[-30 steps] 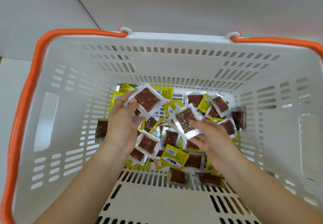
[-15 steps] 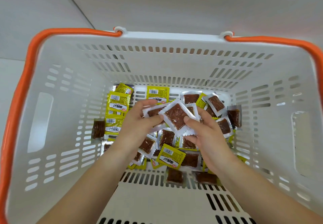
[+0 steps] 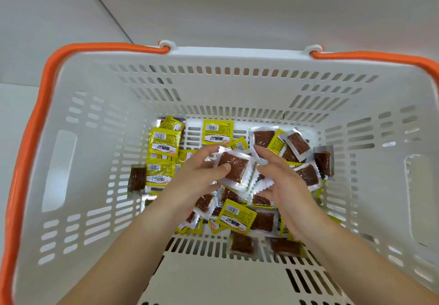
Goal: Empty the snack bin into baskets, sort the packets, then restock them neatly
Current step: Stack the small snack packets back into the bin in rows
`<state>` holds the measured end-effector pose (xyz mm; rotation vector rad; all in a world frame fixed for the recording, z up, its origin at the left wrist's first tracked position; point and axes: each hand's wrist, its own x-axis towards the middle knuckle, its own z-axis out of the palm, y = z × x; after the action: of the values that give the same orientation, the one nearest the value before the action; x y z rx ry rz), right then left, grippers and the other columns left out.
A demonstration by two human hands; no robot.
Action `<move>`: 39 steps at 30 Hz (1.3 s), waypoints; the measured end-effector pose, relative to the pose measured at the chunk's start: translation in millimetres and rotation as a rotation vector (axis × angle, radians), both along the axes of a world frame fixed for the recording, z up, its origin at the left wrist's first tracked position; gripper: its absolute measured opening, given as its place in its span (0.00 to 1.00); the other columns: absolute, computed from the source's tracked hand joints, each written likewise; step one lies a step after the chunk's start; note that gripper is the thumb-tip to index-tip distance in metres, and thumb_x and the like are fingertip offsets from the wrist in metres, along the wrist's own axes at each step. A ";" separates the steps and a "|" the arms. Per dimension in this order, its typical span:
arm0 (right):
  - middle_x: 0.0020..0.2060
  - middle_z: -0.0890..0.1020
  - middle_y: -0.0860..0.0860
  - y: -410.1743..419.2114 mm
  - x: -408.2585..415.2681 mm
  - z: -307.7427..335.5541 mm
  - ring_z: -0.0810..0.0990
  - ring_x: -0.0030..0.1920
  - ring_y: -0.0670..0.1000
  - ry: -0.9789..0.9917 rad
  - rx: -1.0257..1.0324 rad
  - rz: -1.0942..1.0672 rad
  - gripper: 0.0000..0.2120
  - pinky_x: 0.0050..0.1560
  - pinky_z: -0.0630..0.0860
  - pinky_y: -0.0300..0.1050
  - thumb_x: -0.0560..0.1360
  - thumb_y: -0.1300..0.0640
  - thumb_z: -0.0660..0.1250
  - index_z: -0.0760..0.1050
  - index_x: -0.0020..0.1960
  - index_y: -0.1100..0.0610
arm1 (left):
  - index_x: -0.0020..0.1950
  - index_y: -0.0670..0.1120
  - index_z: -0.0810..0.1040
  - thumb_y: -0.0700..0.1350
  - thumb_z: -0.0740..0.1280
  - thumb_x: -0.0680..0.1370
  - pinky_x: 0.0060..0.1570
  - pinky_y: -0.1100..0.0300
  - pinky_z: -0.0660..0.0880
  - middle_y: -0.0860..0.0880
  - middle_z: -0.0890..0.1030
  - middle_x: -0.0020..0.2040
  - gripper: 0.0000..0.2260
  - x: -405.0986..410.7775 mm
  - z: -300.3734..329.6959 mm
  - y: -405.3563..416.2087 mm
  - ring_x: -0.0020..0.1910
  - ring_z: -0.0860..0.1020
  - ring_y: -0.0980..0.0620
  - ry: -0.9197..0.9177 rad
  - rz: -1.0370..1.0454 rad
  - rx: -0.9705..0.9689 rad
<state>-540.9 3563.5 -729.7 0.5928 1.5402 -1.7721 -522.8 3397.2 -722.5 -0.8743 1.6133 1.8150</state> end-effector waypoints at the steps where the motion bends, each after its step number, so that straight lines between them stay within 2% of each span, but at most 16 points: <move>1: 0.68 0.69 0.44 -0.4 -0.1 0.2 0.70 0.67 0.49 -0.010 -0.006 0.004 0.21 0.57 0.73 0.49 0.78 0.63 0.56 0.74 0.62 0.41 | 0.64 0.51 0.73 0.38 0.68 0.76 0.54 0.58 0.77 0.45 0.82 0.54 0.18 0.8 -1.0 -1.0 0.49 0.83 0.50 -0.033 0.011 0.032; 3: 0.65 0.72 0.44 -0.7 -0.6 2.0 0.73 0.65 0.49 0.000 -0.031 0.003 0.23 0.56 0.76 0.47 0.79 0.65 0.54 0.74 0.64 0.43 | 0.63 0.48 0.75 0.38 0.68 0.76 0.51 0.60 0.79 0.44 0.81 0.55 0.16 0.7 -2.4 -4.2 0.51 0.82 0.51 -0.057 0.039 0.034; 5: 0.51 0.80 0.46 0.8 -0.5 3.1 0.81 0.52 0.44 0.035 -0.060 -0.009 0.20 0.45 0.79 0.39 0.80 0.65 0.55 0.74 0.65 0.47 | 0.58 0.44 0.78 0.36 0.68 0.76 0.51 0.62 0.79 0.45 0.82 0.54 0.12 -1.5 -3.9 -7.3 0.51 0.82 0.52 -0.047 0.067 0.037; 8: 0.39 0.74 0.61 2.6 -1.1 5.4 0.76 0.39 0.45 0.140 0.055 0.006 0.14 0.36 0.77 0.35 0.79 0.63 0.61 0.77 0.61 0.51 | 0.62 0.42 0.78 0.37 0.70 0.75 0.61 0.56 0.75 0.45 0.82 0.56 0.15 -2.8 -7.1 -12.0 0.57 0.81 0.50 0.012 0.028 0.037; 11: 0.23 0.70 0.43 3.8 -4.3 5.6 0.71 0.30 0.43 0.210 0.098 0.016 0.11 0.30 0.72 0.32 0.77 0.63 0.66 0.79 0.55 0.51 | 0.64 0.45 0.77 0.42 0.72 0.69 0.66 0.50 0.70 0.45 0.81 0.59 0.23 -3.5 -8.1 -14.1 0.60 0.79 0.48 0.072 -0.058 0.020; 13: 0.19 0.69 0.41 5.5 -5.8 7.2 0.69 0.25 0.42 0.226 0.110 0.004 0.10 0.28 0.67 0.28 0.75 0.64 0.67 0.79 0.52 0.52 | 0.66 0.47 0.76 0.43 0.71 0.68 0.66 0.48 0.70 0.44 0.80 0.60 0.26 -3.5 -8.1 -14.0 0.60 0.79 0.46 0.063 -0.090 0.071; 15: 0.22 0.75 0.41 3.7 -4.9 9.9 0.74 0.26 0.40 0.220 0.086 -0.012 0.08 0.30 0.69 0.27 0.75 0.64 0.67 0.79 0.51 0.54 | 0.66 0.47 0.76 0.43 0.72 0.68 0.64 0.48 0.72 0.43 0.81 0.60 0.26 -2.6 -7.6 -11.1 0.59 0.79 0.47 0.051 -0.112 0.094; 17: 0.39 0.83 0.42 1.5 -2.1 6.0 0.81 0.39 0.39 0.120 0.027 -0.071 0.06 0.37 0.76 0.32 0.76 0.61 0.67 0.80 0.48 0.53 | 0.65 0.45 0.77 0.40 0.74 0.70 0.63 0.49 0.73 0.44 0.81 0.59 0.23 -1.9 -9.2 -6.9 0.58 0.80 0.48 0.034 -0.045 0.063; 19: 0.54 0.81 0.47 0.3 -0.6 2.9 0.80 0.54 0.45 -0.040 -0.046 -0.167 0.05 0.48 0.79 0.43 0.77 0.59 0.66 0.80 0.45 0.53 | 0.63 0.42 0.77 0.37 0.71 0.73 0.62 0.50 0.74 0.43 0.80 0.60 0.18 -1.3 -11.0 -4.3 0.56 0.81 0.49 -0.017 0.126 0.048; 21: 0.53 0.83 0.48 -1.1 0.7 4.4 0.81 0.57 0.51 -0.098 -0.144 -0.185 0.05 0.55 0.78 0.48 0.77 0.58 0.65 0.79 0.51 0.55 | 0.63 0.39 0.76 0.38 0.69 0.75 0.62 0.52 0.74 0.42 0.81 0.58 0.17 0.2 -13.1 -1.9 0.57 0.80 0.49 -0.057 0.265 0.086; 23: 0.49 0.85 0.46 -4.3 4.5 10.4 0.83 0.54 0.48 -0.041 -0.223 -0.111 0.09 0.55 0.78 0.45 0.76 0.57 0.65 0.78 0.55 0.54 | 0.60 0.41 0.79 0.40 0.69 0.75 0.62 0.55 0.74 0.47 0.84 0.53 0.13 2.1 -8.6 5.4 0.54 0.81 0.52 -0.031 0.251 0.065; 26: 0.50 0.85 0.49 -8.1 10.4 10.2 0.83 0.52 0.46 0.068 -0.125 -0.032 0.11 0.50 0.78 0.40 0.75 0.60 0.67 0.77 0.57 0.54 | 0.50 0.53 0.83 0.45 0.68 0.77 0.58 0.61 0.74 0.56 0.85 0.48 0.06 2.1 1.9 13.0 0.51 0.81 0.60 0.104 0.006 -0.086; 29: 0.49 0.84 0.51 -3.9 5.2 -0.3 0.82 0.50 0.49 0.010 0.025 -0.099 0.08 0.57 0.78 0.51 0.75 0.62 0.68 0.78 0.55 0.57 | 0.55 0.56 0.80 0.52 0.65 0.78 0.57 0.61 0.70 0.58 0.80 0.56 0.08 -8.4 2.4 -8.9 0.57 0.76 0.58 0.146 -0.177 -0.380; 32: 0.39 0.81 0.48 3.7 -4.8 -6.8 0.81 0.45 0.47 -0.071 0.041 -0.238 0.04 0.57 0.79 0.54 0.75 0.65 0.65 0.76 0.46 0.58 | 0.67 0.52 0.73 0.54 0.66 0.78 0.59 0.59 0.69 0.52 0.72 0.69 0.18 -11.6 -16.1 -40.6 0.65 0.72 0.52 0.103 -0.712 -0.801; 35: 0.36 0.79 0.48 7.4 -7.8 -10.5 0.78 0.46 0.48 -0.130 0.022 -0.311 0.05 0.55 0.79 0.53 0.76 0.65 0.65 0.75 0.42 0.58 | 0.73 0.48 0.63 0.56 0.68 0.75 0.62 0.54 0.71 0.48 0.67 0.72 0.29 6.1 -38.5 -41.9 0.68 0.69 0.48 0.052 -1.229 -0.941; 39: 0.35 0.76 0.48 7.8 -6.6 -12.6 0.77 0.42 0.47 -0.136 0.029 -0.292 0.06 0.57 0.79 0.54 0.75 0.64 0.66 0.74 0.41 0.57 | 0.68 0.47 0.64 0.59 0.70 0.73 0.57 0.55 0.72 0.48 0.72 0.63 0.31 21.3 -60.0 -41.6 0.63 0.70 0.47 0.101 -1.357 -1.099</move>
<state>-547.5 3571.3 -742.3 0.9743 1.4448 -1.8802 -501.5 3355.6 -782.5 0.1152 2.3241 -0.0171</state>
